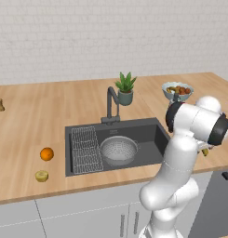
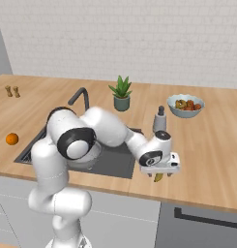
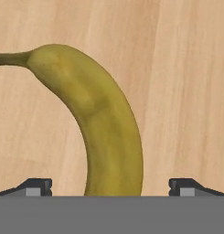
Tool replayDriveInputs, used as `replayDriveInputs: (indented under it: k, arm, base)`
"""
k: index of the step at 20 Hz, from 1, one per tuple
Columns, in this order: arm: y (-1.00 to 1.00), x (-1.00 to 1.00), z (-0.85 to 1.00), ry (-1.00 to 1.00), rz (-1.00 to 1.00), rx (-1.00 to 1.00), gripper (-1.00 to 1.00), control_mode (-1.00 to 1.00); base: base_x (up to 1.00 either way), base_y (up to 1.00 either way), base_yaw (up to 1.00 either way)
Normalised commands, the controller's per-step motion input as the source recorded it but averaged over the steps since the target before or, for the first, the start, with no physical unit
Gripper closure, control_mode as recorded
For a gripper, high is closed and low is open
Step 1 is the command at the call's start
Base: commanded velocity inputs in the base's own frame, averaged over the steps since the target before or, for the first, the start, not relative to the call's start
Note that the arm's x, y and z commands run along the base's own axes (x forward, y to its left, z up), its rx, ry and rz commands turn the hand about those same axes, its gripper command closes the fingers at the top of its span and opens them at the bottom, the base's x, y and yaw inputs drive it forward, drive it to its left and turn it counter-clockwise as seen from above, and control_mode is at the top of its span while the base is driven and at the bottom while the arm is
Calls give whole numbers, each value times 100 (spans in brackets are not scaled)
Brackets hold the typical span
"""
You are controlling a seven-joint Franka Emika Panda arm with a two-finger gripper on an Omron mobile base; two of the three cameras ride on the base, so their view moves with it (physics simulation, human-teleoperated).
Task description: Put the colander in the sink, put the kiwi, banana, orange in the colander, and turn on the sink faucet and pour water over the colander.
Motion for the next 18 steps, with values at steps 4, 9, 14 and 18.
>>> replayDriveInputs:
  k: [4, 9, 14, 18]
  arm:
    - [-1, 1, -31, 2, 0, 0, 100, -100]
    - [6, -1, -14, 0, 0, 0, 100, -100]
    - [26, -12, -3, 0, 0, 0, 100, -100]
    - [42, -34, 37, -7, 0, 2, 100, -100]
  base:
    - [0, 0, 0]
    - [0, 0, 0]
    - [0, 0, 0]
    - [0, 0, 0]
